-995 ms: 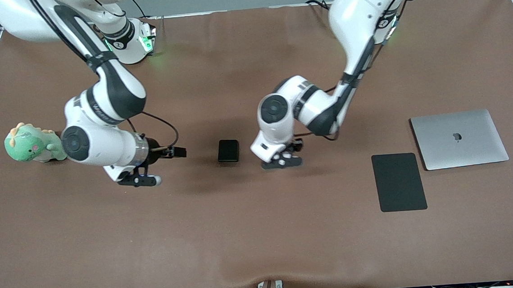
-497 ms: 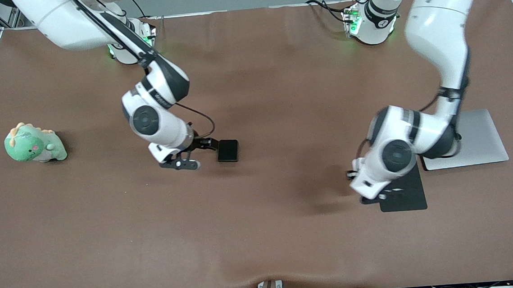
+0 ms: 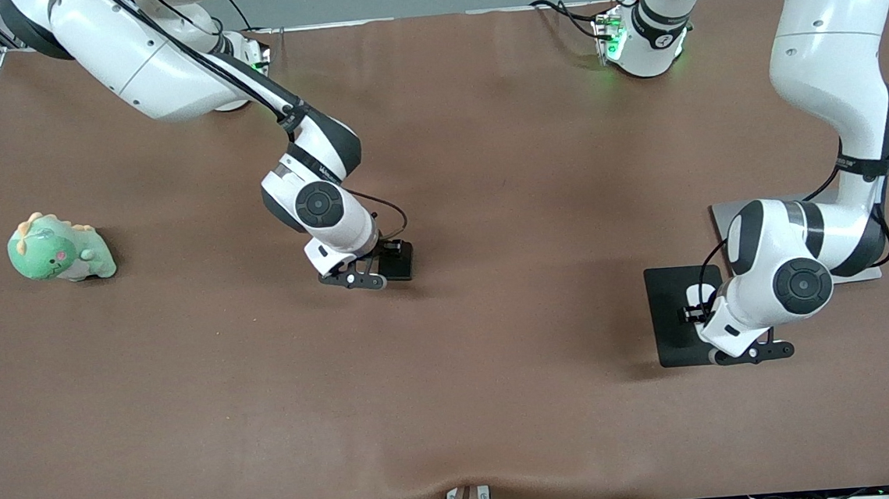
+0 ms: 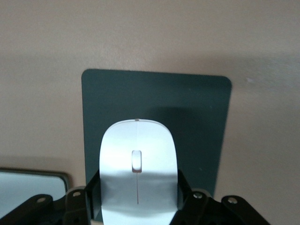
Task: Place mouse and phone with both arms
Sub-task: 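Carry the mouse onto the mouse pad while the right gripper lifts the phone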
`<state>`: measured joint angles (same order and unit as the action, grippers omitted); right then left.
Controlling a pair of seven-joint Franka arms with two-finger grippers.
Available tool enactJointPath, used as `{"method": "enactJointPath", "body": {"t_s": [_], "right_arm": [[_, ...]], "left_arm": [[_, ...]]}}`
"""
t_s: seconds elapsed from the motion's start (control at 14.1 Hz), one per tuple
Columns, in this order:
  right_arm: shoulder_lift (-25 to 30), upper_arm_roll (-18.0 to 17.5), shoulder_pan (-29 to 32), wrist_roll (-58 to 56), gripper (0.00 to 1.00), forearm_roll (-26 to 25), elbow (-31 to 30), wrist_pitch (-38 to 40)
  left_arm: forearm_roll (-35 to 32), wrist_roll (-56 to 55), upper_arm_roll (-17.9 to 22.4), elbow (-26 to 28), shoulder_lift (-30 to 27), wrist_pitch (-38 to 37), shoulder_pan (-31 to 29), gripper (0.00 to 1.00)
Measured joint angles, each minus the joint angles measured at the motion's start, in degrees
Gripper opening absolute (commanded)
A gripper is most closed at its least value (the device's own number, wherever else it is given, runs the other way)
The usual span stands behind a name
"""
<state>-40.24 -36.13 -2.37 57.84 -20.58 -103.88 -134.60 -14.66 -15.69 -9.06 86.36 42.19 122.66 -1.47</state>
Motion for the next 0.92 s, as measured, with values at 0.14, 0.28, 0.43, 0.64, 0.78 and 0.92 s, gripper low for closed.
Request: {"method": "enactJointPath", "body": {"t_s": [0.14, 0.28, 0.43, 0.64, 0.78, 0.92], "right_arm": [[-1.0, 0.0, -0.9, 0.4, 1.00, -0.1, 0.9, -1.2], [-2.0, 0.0, -1.3, 1.3, 1.00, -1.9, 1.0, -1.6], [-3.3, 0.0, -1.3, 1.7, 1.00, -4.1, 1.0, -1.6], [-4.1, 0.0, -1.3, 1.8, 1.00, -4.6, 1.2, -1.8], [-4.2, 0.0, -1.3, 2.1, 1.00, -4.6, 1.3, -1.8], [-4.6, 0.0, -1.4, 2.6, 1.00, -5.1, 1.3, -1.8]], "left_arm": [[-0.4, 0.0, 0.0, 0.0, 2.0, 2.9, 0.1, 0.01], [-0.5, 0.0, -0.1, 0.0, 3.3, 5.0, 0.0, 0.08], [-0.5, 0.1, -0.1, 0.0, 4.0, 5.5, 0.0, 0.48], [-0.5, 1.3, 0.0, 0.0, 4.5, 5.5, -0.1, 1.00], [-0.5, 2.2, 0.0, -0.2, 4.5, 5.7, -0.3, 1.00], [-0.5, 2.3, 0.0, -0.8, 4.3, 5.9, -0.6, 1.00]]}}
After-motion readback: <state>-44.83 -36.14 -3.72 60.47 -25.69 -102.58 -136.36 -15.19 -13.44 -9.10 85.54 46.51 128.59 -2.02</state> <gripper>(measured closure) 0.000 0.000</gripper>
